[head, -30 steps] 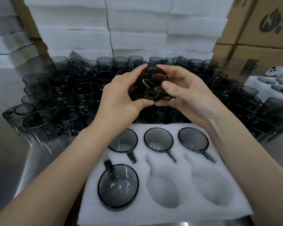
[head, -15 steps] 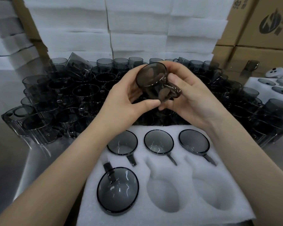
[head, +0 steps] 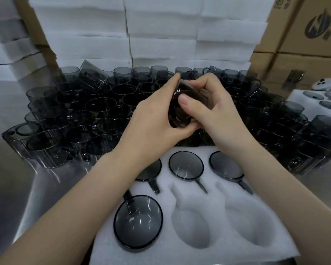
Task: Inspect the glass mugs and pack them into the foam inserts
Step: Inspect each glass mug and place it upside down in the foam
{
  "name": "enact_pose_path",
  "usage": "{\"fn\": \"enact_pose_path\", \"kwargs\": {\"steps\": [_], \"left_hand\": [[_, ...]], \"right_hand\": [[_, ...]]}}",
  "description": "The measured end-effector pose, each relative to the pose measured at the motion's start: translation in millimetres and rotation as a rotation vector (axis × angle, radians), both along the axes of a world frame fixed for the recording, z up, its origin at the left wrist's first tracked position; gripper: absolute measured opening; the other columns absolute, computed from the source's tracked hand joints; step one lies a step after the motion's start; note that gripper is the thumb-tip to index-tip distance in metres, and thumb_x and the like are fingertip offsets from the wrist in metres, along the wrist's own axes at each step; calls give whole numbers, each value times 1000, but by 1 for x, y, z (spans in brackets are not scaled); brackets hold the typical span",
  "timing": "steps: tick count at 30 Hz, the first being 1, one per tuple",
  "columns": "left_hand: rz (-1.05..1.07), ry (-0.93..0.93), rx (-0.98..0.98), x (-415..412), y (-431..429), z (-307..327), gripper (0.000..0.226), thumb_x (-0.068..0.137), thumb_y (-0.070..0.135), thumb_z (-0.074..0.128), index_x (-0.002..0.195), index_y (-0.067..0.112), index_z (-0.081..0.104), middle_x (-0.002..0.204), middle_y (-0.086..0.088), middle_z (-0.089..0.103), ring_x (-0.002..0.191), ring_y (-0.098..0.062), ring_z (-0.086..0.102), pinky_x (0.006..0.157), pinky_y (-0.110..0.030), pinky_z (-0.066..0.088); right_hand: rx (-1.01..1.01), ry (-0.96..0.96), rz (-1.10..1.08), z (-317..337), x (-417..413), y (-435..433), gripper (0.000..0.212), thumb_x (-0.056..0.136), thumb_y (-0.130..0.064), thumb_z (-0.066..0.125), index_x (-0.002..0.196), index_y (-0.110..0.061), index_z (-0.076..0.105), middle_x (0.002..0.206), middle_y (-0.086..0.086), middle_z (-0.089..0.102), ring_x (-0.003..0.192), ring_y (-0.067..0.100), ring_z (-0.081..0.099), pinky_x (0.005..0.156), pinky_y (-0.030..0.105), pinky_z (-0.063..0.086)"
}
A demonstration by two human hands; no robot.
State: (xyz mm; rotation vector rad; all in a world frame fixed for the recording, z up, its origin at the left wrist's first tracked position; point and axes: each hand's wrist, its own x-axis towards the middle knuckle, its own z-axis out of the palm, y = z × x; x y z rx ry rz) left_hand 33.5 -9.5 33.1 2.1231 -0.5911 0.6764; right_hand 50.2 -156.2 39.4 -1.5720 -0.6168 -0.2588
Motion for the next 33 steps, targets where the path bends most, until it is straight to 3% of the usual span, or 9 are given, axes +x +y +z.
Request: {"fn": "enact_pose_path", "kwargs": {"steps": [6, 11, 15, 18, 20, 22, 26, 28, 33], "left_hand": [[3, -51, 28, -1, 1, 2, 85, 74, 29, 78, 147, 9, 39, 135, -1, 59, 119, -6, 53, 98, -6, 36], [-37, -86, 78, 1, 3, 1, 88, 75, 25, 81, 148, 5, 35, 145, -7, 50, 127, -9, 45, 104, -7, 30], [-96, -105, 128, 3, 4, -2, 88, 78, 19, 80, 149, 3, 31, 153, -13, 39, 143, -20, 33, 118, -33, 26], [-142, -140, 159, 5, 4, -3, 84, 80, 13, 76, 149, 2, 29, 157, -15, 30, 148, -21, 22, 122, -31, 18], [-161, -115, 133, 5, 5, -2, 84, 79, 10, 74, 150, 9, 29, 158, -11, 28, 149, -18, 17, 122, -32, 16], [-153, -68, 93, 2, 6, -1, 83, 77, 12, 72, 149, 16, 31, 159, -6, 29, 149, -14, 16, 122, -38, 18], [-58, -61, 116, -2, 3, 2, 85, 73, 20, 76, 148, 13, 36, 157, -6, 34, 147, -14, 24, 121, -41, 21], [-47, -29, 132, -3, 2, 2, 92, 72, 29, 78, 151, 13, 32, 155, -3, 37, 143, -10, 29, 120, -35, 24], [33, 37, 130, 0, 2, 0, 94, 78, 39, 77, 154, 18, 25, 155, 3, 38, 136, -5, 35, 100, 1, 21]], "right_hand": [[85, 68, 67, 2, -2, 3, 7, 89, -23, 59, 92, -21, 53, 100, -6, 68, 89, 9, 63, 70, 23, 51], [217, 252, 184, 3, 0, 1, 10, 92, -27, 56, 83, -22, 53, 93, -1, 68, 75, 16, 65, 49, 31, 52], [317, 393, 236, 7, 4, -3, 24, 97, -27, 52, 74, -21, 52, 78, 0, 64, 66, 19, 63, 48, 34, 55], [368, 519, 301, 6, 9, -7, 22, 99, -29, 48, 95, -9, 56, 96, 12, 63, 78, 24, 65, 57, 41, 59], [353, 610, 449, 3, 12, -8, 41, 99, -34, 46, 129, -6, 51, 127, 20, 56, 110, 32, 61, 85, 53, 56], [341, 686, 619, 1, 14, -9, 52, 97, -41, 46, 139, -12, 47, 141, 16, 52, 128, 30, 53, 104, 49, 46], [284, 636, 540, -1, 15, -11, 42, 92, -45, 52, 122, -19, 66, 120, 11, 67, 104, 29, 66, 83, 42, 58], [309, 551, 427, -2, 15, -11, 31, 89, -36, 60, 109, -16, 73, 106, 10, 72, 96, 27, 69, 72, 40, 59], [147, 268, 157, -10, 17, -8, 29, 79, -18, 75, 107, -20, 70, 106, 1, 70, 102, 18, 64, 80, 34, 54]]}}
